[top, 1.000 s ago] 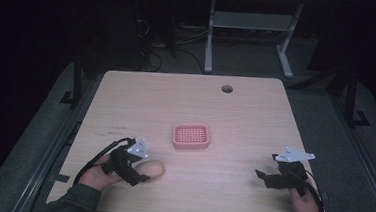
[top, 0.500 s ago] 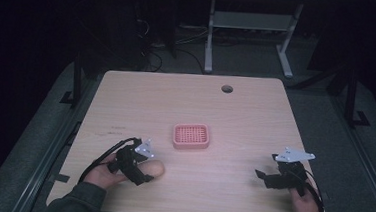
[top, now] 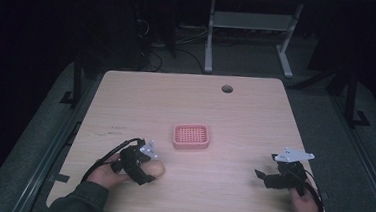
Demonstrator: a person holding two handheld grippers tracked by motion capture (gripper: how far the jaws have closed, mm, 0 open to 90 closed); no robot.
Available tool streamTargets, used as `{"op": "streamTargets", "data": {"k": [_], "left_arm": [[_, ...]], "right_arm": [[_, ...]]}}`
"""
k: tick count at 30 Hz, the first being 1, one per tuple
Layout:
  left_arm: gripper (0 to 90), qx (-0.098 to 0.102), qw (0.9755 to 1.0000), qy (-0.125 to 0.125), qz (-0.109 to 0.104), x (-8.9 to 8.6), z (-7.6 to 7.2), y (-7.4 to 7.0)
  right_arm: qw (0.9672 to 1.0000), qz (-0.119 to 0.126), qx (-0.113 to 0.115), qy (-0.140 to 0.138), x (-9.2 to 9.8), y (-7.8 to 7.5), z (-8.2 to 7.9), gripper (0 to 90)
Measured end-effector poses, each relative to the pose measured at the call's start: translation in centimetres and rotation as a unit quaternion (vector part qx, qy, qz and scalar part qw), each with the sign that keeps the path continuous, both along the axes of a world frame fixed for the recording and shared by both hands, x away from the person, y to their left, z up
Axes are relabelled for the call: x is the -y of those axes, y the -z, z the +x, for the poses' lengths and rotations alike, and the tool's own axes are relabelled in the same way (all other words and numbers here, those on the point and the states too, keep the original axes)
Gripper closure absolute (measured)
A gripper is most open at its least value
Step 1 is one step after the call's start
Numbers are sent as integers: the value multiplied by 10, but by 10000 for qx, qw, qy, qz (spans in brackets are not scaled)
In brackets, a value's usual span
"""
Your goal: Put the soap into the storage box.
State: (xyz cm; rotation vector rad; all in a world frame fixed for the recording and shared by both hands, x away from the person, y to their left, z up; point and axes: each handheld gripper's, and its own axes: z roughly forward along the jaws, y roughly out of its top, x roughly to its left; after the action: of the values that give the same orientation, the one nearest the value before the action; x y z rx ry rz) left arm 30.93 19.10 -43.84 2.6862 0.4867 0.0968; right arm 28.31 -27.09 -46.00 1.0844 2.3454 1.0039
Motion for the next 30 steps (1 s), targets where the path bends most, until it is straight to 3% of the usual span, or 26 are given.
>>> {"op": "streamTargets", "data": {"k": [30], "left_arm": [[313, -79, 9999, -67, 78, 0, 2, 7]], "right_arm": [[10000, -2, 25, -47, -3, -1, 0, 141]]}}
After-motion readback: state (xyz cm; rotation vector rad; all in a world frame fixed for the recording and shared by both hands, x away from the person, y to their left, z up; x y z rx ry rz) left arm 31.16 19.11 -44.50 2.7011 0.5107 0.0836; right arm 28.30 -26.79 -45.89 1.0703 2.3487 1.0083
